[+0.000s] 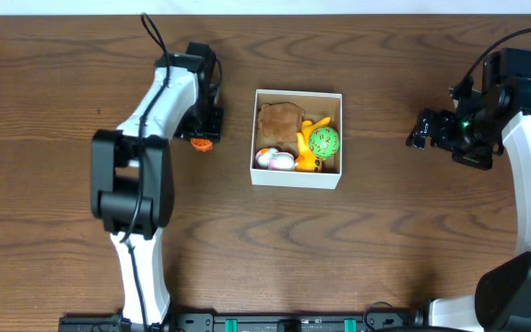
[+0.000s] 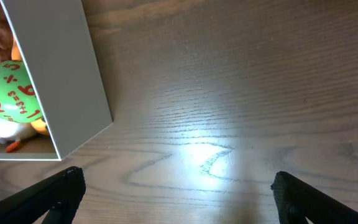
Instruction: Pack container
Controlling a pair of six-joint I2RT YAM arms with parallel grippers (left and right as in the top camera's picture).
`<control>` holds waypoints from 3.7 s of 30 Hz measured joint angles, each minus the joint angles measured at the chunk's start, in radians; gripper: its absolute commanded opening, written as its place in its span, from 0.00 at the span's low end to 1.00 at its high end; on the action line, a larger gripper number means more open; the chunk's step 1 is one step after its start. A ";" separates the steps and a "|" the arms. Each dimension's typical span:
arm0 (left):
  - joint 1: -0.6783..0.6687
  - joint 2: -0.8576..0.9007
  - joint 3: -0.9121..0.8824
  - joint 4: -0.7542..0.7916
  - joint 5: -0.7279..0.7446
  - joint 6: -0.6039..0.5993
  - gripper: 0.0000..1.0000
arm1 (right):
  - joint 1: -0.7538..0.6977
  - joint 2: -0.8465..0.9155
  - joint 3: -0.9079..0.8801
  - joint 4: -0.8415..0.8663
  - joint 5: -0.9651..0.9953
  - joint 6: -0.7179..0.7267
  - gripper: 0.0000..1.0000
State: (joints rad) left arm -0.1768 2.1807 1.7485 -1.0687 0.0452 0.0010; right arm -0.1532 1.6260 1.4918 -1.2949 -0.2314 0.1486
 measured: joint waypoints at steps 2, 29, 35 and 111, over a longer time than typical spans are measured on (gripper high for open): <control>0.000 -0.066 0.020 -0.026 0.000 0.000 0.51 | 0.000 0.000 0.000 0.000 0.000 0.000 0.99; -0.383 -0.140 0.042 0.024 0.023 -0.003 0.67 | 0.000 0.000 -0.001 -0.003 0.000 0.000 0.99; -0.383 -0.095 0.032 0.017 0.026 -0.019 0.89 | 0.000 0.000 -0.001 -0.003 0.000 0.000 0.99; -0.275 -1.239 0.065 -0.365 -0.508 -0.342 0.98 | 0.040 -0.977 -0.169 0.158 -0.109 -0.465 0.99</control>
State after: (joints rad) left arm -0.4519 0.9417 1.8133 -1.4342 -0.4625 -0.3412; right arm -0.1127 0.6491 1.3228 -1.1374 -0.3408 -0.3168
